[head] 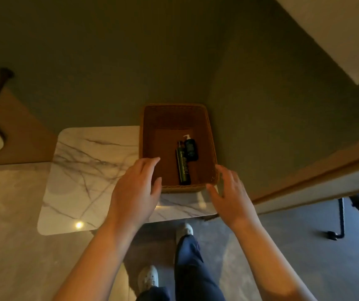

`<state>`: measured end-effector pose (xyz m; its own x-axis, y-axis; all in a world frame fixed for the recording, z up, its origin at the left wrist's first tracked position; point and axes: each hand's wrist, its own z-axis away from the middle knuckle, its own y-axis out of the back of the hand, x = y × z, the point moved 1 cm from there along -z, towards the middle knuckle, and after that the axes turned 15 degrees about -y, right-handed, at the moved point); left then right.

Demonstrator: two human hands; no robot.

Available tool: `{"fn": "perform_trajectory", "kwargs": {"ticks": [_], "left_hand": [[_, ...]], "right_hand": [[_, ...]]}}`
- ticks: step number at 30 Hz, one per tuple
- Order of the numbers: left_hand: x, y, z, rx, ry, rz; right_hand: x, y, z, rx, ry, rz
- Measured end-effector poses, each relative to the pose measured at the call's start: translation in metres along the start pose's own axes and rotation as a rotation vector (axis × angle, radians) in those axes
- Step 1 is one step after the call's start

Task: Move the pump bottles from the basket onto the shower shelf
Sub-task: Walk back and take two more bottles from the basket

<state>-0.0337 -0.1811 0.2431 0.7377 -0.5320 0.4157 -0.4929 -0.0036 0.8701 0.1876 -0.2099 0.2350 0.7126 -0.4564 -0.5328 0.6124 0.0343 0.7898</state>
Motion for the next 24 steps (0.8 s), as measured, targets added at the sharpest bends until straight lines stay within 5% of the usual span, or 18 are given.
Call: {"fn": "perform_trajectory", "kwargs": {"ticks": [6, 24], "left_hand": [[-0.022, -0.039, -0.043, -0.017, 0.159, -0.002], [-0.104, -0.205, -0.139, -0.085, 0.327, 0.201]], "right_hand": [[-0.004, -0.011, -0.104, -0.156, -0.015, -0.096], [0.009, -0.110, -0.287, -0.114, -0.078, -0.040]]}}
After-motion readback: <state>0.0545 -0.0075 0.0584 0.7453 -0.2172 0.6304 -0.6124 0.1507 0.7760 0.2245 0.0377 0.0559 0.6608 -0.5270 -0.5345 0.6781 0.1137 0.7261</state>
